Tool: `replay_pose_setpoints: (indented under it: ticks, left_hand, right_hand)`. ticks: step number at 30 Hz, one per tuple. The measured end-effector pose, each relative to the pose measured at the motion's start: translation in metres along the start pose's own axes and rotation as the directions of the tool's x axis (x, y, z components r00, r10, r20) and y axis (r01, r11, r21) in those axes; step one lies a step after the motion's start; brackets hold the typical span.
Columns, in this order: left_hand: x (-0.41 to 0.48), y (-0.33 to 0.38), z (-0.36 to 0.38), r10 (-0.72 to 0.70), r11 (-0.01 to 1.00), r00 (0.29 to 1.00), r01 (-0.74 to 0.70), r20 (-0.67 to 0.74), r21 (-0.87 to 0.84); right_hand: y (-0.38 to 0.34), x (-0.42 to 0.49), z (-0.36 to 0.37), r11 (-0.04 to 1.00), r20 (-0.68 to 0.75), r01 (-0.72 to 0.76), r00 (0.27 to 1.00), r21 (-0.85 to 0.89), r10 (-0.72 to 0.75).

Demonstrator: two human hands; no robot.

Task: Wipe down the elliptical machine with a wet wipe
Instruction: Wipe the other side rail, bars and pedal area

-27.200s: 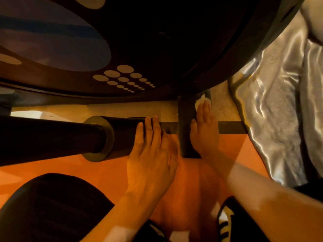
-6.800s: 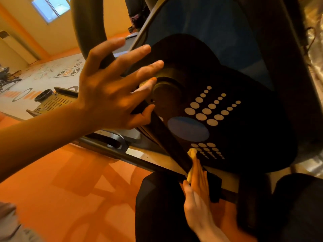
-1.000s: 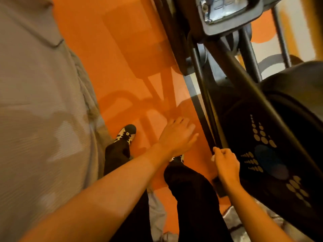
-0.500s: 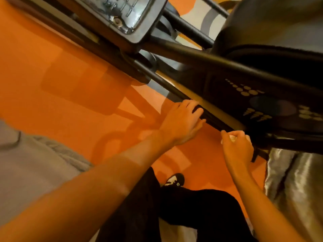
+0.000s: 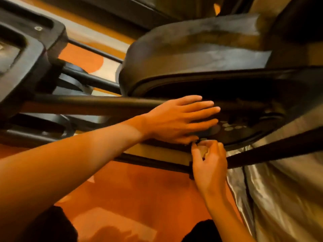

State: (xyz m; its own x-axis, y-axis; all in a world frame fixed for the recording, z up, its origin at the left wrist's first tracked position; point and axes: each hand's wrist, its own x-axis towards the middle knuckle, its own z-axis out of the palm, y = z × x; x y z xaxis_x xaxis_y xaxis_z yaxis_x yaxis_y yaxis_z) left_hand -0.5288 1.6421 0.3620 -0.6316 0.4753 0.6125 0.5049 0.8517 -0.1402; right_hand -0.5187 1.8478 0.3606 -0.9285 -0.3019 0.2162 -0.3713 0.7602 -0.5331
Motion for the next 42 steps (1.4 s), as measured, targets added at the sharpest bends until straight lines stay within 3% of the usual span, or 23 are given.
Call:
replay_pose_setpoints:
  ticks: [7,11,14,19,24,28,33,37,40,42]
  left_hand:
    - [0.015,-0.025,0.04,0.109,0.979,0.979,-0.136,0.172,0.152]
    - [0.013,-0.024,0.043,0.116,0.99,0.991,-0.121,0.066,0.078]
    - [0.013,-0.024,0.046,0.108,0.992,0.994,-0.105,-0.031,0.074]
    - [0.013,-0.024,0.05,0.097,0.994,0.988,-0.091,-0.117,0.061]
    - [0.014,-0.025,0.05,0.101,0.994,0.986,-0.095,-0.133,0.051]
    - [0.014,-0.026,0.049,0.098,0.995,0.988,-0.095,-0.12,0.029]
    - [0.014,-0.024,0.049,0.083,0.996,0.99,-0.085,-0.111,-0.01]
    - [0.015,-0.023,0.045,0.06,0.997,0.994,-0.063,-0.089,-0.034]
    - [0.014,-0.023,0.046,0.046,0.998,0.996,-0.049,-0.074,-0.048]
    - [0.014,-0.025,0.048,0.044,0.997,0.997,-0.047,-0.06,-0.055]
  right_hand:
    - [0.035,0.027,-0.002,0.99,-0.304,0.129,0.947,0.056,-0.106]
    - [0.038,0.028,-0.027,0.977,-0.445,0.207,0.88,0.04,-0.168]
    - [0.034,0.036,-0.075,0.93,-0.546,0.31,0.753,-0.199,-0.368]
    - [0.006,0.057,-0.168,0.711,-0.49,0.364,0.535,-0.601,-0.688]
    - [-0.017,0.115,-0.222,0.336,-0.162,0.459,0.377,-0.823,-0.912]
    - [-0.027,0.138,-0.237,0.244,-0.044,0.479,0.391,-0.843,-0.919]
    - [-0.01,0.113,-0.239,0.155,0.181,0.528,0.529,-0.835,-0.829]
    - [-0.016,0.112,-0.262,0.055,0.343,0.567,0.569,-0.822,-0.747]
    - [-0.037,0.137,-0.278,0.055,0.364,0.538,0.639,-0.841,-0.678]
    - [-0.054,0.155,-0.283,-0.024,0.393,0.495,0.659,-0.868,-0.642]
